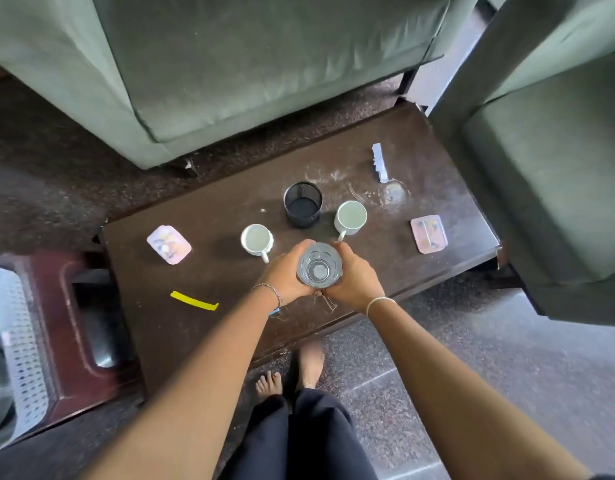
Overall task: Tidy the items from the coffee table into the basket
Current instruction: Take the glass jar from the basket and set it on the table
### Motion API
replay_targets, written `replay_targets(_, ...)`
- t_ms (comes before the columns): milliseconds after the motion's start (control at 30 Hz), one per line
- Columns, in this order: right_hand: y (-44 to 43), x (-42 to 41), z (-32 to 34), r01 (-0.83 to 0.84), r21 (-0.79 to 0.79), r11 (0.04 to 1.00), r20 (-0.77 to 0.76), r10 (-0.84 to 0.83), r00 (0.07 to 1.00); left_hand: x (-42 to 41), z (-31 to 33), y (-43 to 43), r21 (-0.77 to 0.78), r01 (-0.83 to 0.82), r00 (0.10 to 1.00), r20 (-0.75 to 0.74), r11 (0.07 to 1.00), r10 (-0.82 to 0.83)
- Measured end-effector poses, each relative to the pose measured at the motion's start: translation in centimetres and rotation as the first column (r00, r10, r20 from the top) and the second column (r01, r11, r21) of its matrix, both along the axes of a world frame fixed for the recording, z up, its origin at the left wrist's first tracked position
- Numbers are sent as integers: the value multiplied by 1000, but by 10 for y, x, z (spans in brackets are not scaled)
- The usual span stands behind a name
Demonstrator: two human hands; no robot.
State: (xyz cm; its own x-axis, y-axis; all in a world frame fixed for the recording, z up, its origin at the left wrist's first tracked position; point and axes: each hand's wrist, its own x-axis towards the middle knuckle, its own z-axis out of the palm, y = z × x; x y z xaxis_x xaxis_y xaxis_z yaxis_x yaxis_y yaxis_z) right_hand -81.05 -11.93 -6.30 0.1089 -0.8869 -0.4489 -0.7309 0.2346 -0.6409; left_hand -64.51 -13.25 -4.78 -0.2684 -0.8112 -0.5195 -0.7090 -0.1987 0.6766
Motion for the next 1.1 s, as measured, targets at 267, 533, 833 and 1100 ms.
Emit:
replay_targets(267, -6, -3, -58, -13, 81, 997, 4, 13, 1000, -15, -48, -12, 59, -5, 995, 103, 998, -1)
replay_targets(533, -5, 5, -75, 15, 79, 997, -18, -13, 1000, -13, -62, -14, 62, 15, 988, 154, 998, -25)
replay_targets(833, 2, 11, -43, -52, -12, 999, -83, 51, 995, -3, -40, -4, 73, 49, 980, 190, 996, -62)
replay_targets(1100, 9, 60, 30, -51, -146, 988, -54, 43, 998, 57, 29, 19, -93, -21, 984, 175, 995, 37)
